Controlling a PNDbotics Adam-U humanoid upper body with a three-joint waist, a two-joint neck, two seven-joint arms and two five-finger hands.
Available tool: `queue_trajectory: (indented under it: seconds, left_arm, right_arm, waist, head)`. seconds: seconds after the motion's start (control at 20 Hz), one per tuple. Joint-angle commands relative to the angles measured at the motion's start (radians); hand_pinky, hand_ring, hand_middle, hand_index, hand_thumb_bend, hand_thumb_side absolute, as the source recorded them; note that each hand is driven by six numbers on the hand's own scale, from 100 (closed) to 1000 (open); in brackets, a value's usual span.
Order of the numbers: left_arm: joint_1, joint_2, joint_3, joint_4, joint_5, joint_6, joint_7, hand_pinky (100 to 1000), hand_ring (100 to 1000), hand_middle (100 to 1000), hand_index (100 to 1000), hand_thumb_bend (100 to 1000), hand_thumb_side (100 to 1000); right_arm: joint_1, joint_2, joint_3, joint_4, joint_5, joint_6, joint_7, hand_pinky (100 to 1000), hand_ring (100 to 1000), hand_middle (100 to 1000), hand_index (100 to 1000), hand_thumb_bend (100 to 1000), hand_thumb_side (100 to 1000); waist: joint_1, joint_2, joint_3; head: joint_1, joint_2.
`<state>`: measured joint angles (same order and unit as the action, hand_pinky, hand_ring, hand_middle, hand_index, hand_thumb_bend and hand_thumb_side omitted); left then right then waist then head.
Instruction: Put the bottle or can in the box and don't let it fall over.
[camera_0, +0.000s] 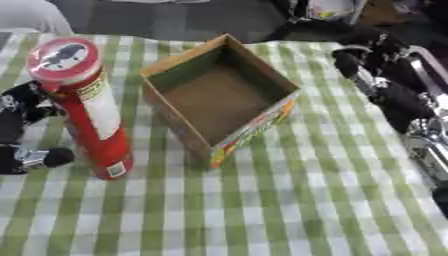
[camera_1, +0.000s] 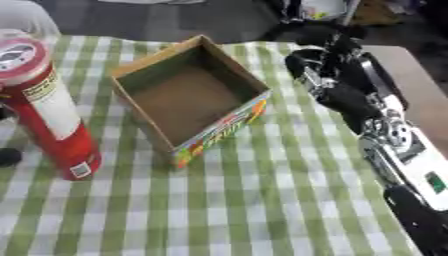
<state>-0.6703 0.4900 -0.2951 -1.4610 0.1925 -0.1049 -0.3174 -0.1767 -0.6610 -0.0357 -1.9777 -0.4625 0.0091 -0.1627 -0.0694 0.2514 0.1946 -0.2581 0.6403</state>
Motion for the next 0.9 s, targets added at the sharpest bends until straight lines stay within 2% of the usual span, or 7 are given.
queue_trajectory:
  seconds: [0.05,0.3,0.55,0.9]
  left_arm:
    - [-0.021,0.006,0.001,-0.009,0.002,-0.009,0.005,777,990,842,872,862,338]
    - [-0.027,-0.004,0.0,-0.004,0.002,-0.003,0.017,768,986,838,873,851,322]
    - [-0.03,-0.01,-0.006,-0.007,0.01,-0.006,0.014,805,1000,881,896,897,372]
    - [-0.035,-0.013,-0.006,-0.007,-0.032,-0.001,0.042,818,1000,877,900,939,407]
  right_arm:
    - [-0.01,-0.014,-0.007,-0.022,-0.008,0.001,-0.001,818,776,755,820,408,271]
    - [-0.01,-0.012,-0.006,-0.022,-0.009,0.002,-0.002,818,774,754,818,410,270]
    - [-0.01,-0.009,-0.005,-0.022,-0.01,0.005,-0.003,818,774,754,817,410,270]
    - [-0.01,-0.008,-0.005,-0.022,-0.012,0.006,-0.003,818,774,753,816,408,271]
  waist:
    - [0.003,-0.012,-0.002]
    - [0.004,-0.011,-0.003]
    - [0.004,-0.01,-0.004]
    - [0.003,-0.01,-0.003]
  head:
    - [-0.001,-0.011]
    - [0.0,-0.011]
    - [0.001,-0.011]
    - [0.002,-0.011]
